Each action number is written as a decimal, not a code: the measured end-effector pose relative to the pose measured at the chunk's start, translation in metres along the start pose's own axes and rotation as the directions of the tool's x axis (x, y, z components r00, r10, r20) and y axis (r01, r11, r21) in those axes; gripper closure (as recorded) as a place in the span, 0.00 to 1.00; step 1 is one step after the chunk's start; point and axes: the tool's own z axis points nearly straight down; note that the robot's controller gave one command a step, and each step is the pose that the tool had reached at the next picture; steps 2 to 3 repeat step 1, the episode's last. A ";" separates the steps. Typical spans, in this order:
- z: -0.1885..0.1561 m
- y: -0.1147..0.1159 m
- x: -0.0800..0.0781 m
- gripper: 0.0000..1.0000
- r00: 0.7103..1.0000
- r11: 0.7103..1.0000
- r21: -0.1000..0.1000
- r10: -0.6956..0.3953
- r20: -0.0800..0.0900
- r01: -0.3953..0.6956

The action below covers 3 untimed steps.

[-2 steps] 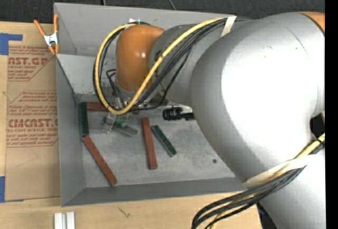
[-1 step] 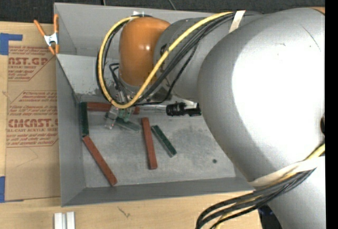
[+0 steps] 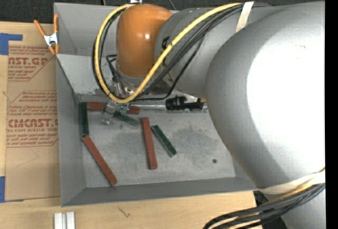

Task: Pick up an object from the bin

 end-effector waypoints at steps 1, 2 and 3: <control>-0.016 -0.024 -0.001 1.00 1.000 1.000 -0.005 0.017 0.005 -0.017; -0.016 -0.024 -0.001 1.00 1.000 1.000 -0.005 0.017 0.005 -0.017; -0.016 -0.024 -0.001 1.00 1.000 1.000 -0.005 0.017 0.005 -0.017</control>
Offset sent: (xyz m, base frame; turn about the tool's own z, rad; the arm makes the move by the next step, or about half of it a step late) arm -0.0001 0.0054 0.0149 0.0322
